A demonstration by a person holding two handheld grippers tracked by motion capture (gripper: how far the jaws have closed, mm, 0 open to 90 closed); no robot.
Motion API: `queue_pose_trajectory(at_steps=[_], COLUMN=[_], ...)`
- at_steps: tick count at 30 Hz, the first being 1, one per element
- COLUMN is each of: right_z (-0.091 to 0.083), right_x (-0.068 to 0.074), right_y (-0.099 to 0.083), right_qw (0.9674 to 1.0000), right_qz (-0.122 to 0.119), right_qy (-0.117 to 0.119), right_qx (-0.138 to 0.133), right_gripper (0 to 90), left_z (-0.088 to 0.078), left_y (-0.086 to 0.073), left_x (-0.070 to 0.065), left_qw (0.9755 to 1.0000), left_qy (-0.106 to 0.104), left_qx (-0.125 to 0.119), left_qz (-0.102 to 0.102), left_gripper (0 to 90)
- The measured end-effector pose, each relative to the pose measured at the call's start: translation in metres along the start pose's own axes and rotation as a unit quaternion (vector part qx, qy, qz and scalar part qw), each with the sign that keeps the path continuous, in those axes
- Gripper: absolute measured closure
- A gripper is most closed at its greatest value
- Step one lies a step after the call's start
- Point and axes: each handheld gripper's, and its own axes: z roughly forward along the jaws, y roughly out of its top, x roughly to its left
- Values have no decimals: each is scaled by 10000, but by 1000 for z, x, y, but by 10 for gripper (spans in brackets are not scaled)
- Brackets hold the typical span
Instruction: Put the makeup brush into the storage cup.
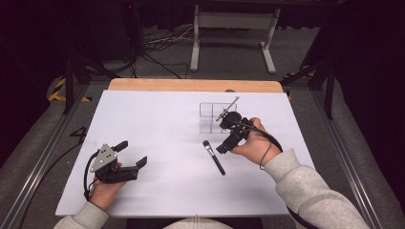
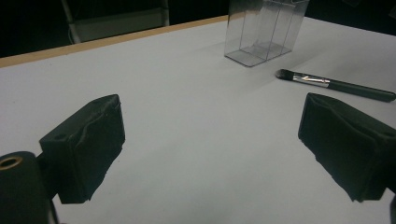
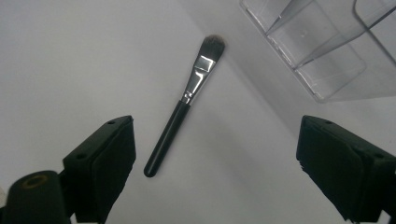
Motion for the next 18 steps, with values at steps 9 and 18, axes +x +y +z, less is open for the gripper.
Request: queue_pose_trajectory(at_steps=[9,18], right_z=[10,24], right_x=[5,8], right_y=[8,12], right_qw=[9994,9988], right_qz=[-80,-126], right_qy=[-44,-43], right_qx=[328,477], right_gripper=[140,139], left_z=[0,-1], left_y=[0,0], left_x=[0,1], left_qw=[10000,10000], left_qy=[1,5], left_qx=[-28,-28], left_qz=[-5,-27], left_gripper=[80,80])
